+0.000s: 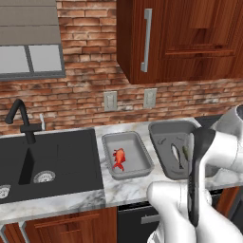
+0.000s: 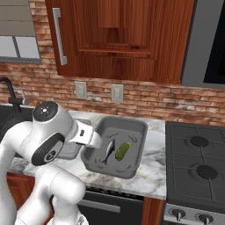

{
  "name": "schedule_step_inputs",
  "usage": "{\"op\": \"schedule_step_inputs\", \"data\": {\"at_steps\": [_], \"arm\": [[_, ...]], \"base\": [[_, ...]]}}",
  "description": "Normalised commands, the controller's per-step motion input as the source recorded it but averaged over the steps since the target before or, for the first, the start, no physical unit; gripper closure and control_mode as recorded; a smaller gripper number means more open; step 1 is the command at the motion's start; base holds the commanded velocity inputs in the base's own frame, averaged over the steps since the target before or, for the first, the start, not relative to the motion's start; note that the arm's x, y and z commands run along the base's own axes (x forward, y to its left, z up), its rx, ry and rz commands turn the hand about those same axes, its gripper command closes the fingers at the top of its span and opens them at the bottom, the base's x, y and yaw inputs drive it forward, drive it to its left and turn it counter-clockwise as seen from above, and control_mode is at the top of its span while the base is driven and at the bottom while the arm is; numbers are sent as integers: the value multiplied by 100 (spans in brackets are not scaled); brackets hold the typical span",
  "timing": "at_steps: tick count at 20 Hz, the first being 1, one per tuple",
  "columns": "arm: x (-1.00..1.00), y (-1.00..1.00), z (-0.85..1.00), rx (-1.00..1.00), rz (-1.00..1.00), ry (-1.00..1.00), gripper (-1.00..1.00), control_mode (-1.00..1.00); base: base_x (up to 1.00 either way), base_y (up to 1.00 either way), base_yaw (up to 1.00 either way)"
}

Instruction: Place one cucumber and one fish in each tupperware on the nearby counter, to pack two identical lunches.

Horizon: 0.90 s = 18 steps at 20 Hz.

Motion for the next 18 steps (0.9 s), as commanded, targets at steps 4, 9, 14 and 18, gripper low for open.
{"op": "schedule_step_inputs", "data": {"at_steps": [4,9,14,18], "arm": [[-78,50,65,4,0,-46,-100,-100],[-78,12,1,5,8,-49,-100,-100],[-17,6,-1,0,1,-8,-100,-100],[15,2,0,0,0,8,-100,-100]], "base": [[0,0,0],[0,0,0],[0,0,0],[0,0,0]]}}
